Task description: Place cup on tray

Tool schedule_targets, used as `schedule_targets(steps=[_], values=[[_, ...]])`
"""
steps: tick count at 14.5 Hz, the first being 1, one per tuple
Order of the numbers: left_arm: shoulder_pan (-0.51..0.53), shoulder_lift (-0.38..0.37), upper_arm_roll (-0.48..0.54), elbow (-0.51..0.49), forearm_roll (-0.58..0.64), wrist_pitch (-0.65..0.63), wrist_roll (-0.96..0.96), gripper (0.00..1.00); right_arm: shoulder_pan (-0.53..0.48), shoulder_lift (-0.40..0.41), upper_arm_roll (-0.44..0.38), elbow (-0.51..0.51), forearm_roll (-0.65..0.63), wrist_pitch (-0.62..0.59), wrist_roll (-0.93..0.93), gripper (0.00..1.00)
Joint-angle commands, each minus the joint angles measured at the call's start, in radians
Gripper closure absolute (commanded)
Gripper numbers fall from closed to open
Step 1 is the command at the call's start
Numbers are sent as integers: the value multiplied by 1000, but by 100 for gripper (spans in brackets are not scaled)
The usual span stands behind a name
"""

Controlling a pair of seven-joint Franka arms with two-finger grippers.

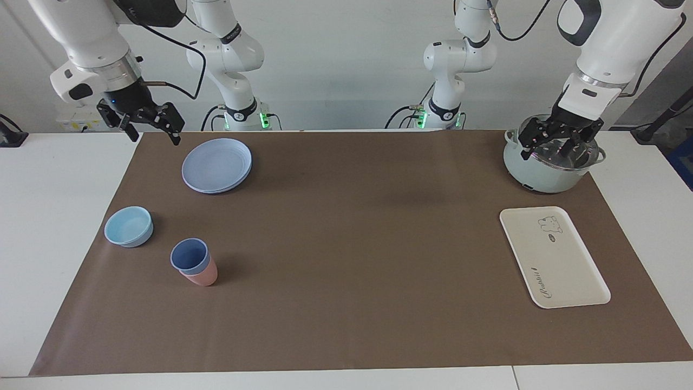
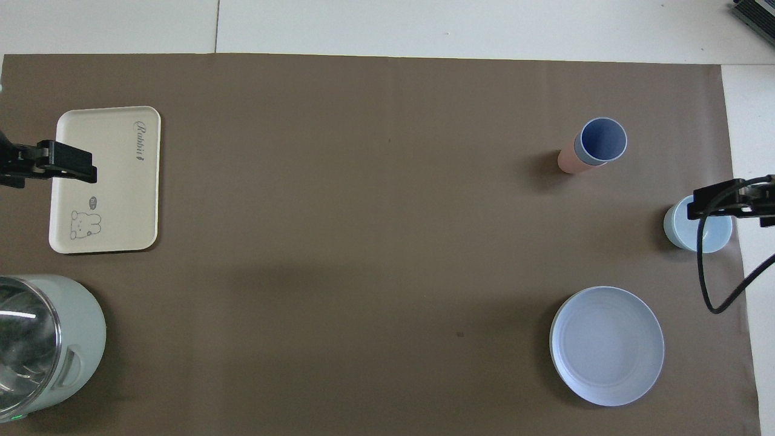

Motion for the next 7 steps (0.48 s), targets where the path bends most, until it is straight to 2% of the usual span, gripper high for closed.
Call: schedule_targets(steps=[1,7], values=[[12,-11,-3,-15,-3,15,15,0,-5,-21,8,-21,-4,-5,20,0],[9,-13,-4,-16,-5,8,13,0,-8,-23,8,-27,4,12,24,0]])
